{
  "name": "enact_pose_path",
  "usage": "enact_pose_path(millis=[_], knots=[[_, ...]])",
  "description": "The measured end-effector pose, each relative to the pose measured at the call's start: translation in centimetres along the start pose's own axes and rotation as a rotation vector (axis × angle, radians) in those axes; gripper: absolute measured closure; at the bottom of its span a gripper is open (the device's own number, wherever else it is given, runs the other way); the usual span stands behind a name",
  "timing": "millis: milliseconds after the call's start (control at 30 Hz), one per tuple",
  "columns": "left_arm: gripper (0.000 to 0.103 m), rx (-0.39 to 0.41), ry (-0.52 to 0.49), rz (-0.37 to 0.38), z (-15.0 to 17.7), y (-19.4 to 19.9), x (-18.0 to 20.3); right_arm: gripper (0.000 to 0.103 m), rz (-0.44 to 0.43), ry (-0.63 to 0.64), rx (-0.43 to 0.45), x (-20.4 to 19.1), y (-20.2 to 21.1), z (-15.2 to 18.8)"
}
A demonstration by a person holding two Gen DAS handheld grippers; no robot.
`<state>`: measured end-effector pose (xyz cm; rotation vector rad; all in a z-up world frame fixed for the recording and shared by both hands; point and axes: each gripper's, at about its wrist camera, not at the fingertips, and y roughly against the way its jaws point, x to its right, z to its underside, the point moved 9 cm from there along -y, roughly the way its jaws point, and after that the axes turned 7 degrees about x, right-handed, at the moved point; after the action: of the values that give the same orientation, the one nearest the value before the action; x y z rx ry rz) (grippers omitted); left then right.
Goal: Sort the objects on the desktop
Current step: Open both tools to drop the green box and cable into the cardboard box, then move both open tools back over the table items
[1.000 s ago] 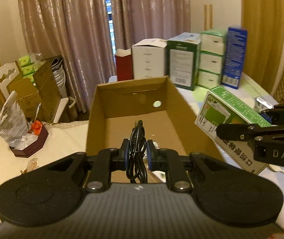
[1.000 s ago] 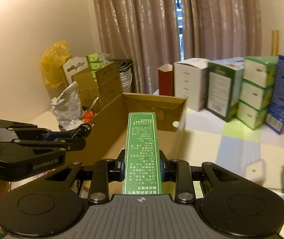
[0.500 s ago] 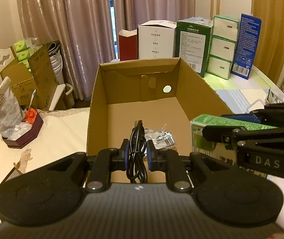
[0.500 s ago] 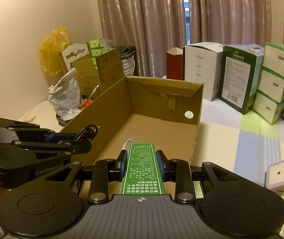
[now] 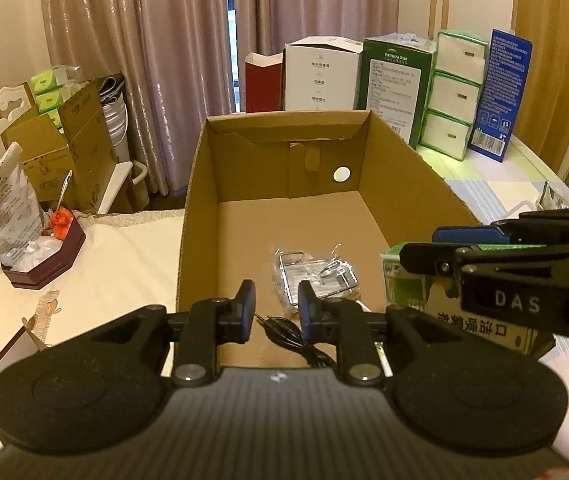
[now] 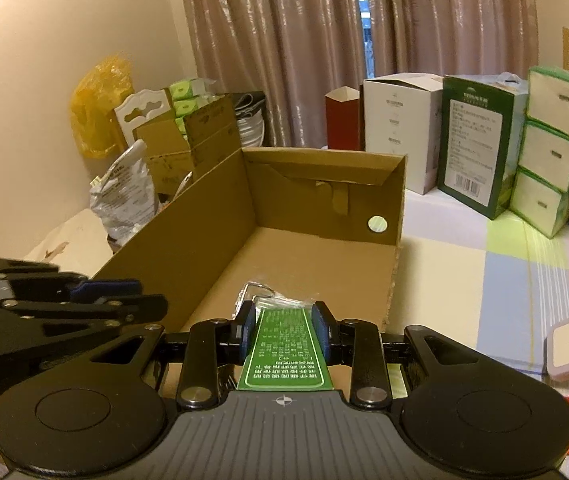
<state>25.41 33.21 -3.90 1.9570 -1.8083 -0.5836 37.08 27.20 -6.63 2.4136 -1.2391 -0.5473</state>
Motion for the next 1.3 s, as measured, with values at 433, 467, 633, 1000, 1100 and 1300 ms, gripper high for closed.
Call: enact_pose_path(millis=[433, 467, 633, 1000, 1100, 1300], knots=[[0.076, 0.031, 0.011, -0.004, -0.2, 2.5, 0.6, 0.043, 0.002, -0.023, 0.096, 1.5, 3.8, -1.5], [0.075, 0.035, 0.01, -0.004, -0.3, 2.9, 0.8, 0.042, 0.009, -0.027, 0.099, 1.8, 4.5, -1.5], [0.066, 0.049, 0.025, -0.013, -0.3, 4.6, 1.9, 0.034, 0.048, -0.051, 0.114, 3.4, 8.1, -0.7], [0.029, 0.066, 0.056, -0.018, 0.8, 9.1, 5.0, 0.012, 0.105, -0.066, 0.102, 5.2, 15.8, 2.8], [0.021, 0.074, 0.058, -0.015, 1.1, 10.4, 6.2, 0.008, 0.119, -0.069, 0.101, 5.6, 17.7, 3.9], [0.004, 0.088, 0.042, 0.009, 2.1, 12.7, 9.5, 0.002, 0.163, -0.055, 0.081, 7.2, 21.7, 7.0]])
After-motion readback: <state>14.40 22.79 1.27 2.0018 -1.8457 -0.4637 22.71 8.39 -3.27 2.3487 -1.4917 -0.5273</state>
